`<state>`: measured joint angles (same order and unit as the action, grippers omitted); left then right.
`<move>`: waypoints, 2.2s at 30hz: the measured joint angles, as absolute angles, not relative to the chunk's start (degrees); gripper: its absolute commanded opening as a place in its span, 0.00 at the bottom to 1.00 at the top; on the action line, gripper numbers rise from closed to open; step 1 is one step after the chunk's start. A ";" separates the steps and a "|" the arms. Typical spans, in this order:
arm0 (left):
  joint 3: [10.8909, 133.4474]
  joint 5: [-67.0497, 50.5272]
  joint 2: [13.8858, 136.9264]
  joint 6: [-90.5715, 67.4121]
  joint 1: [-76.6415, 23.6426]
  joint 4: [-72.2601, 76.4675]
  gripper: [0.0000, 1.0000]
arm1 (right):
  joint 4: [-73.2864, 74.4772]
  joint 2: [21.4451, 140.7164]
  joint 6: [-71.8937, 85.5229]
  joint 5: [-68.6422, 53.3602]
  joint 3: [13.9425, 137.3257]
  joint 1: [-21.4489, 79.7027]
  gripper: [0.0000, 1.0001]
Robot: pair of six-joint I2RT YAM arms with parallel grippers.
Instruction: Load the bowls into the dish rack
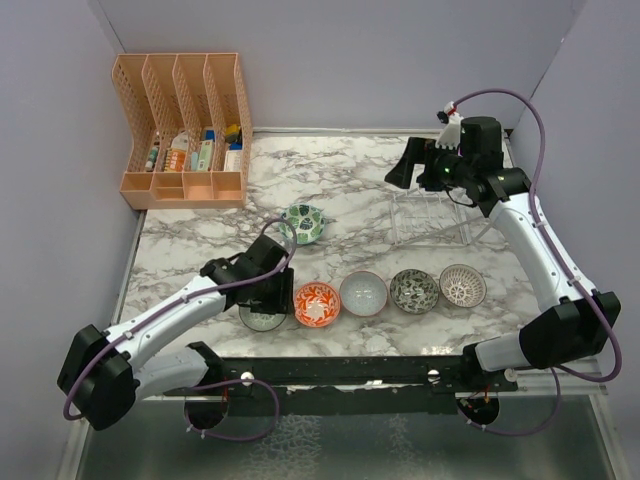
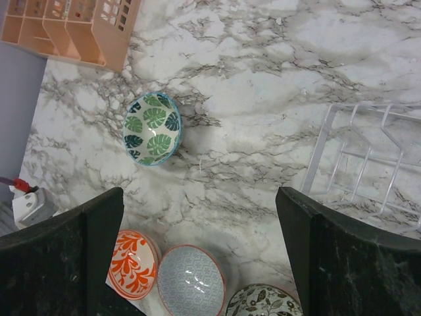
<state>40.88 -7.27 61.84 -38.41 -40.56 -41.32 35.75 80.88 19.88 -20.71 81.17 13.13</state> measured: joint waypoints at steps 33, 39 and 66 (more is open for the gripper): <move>37.65 1.34 63.55 -45.32 -46.76 -43.18 0.11 | 35.77 80.86 19.20 -20.32 81.47 13.13 1.00; 38.92 4.56 65.34 -46.92 -48.21 -43.79 0.00 | 35.83 79.85 18.65 -19.53 81.47 13.13 1.00; 62.08 19.07 72.18 -43.03 -48.49 -54.43 0.00 | 35.75 77.56 18.26 -17.37 81.47 13.13 1.00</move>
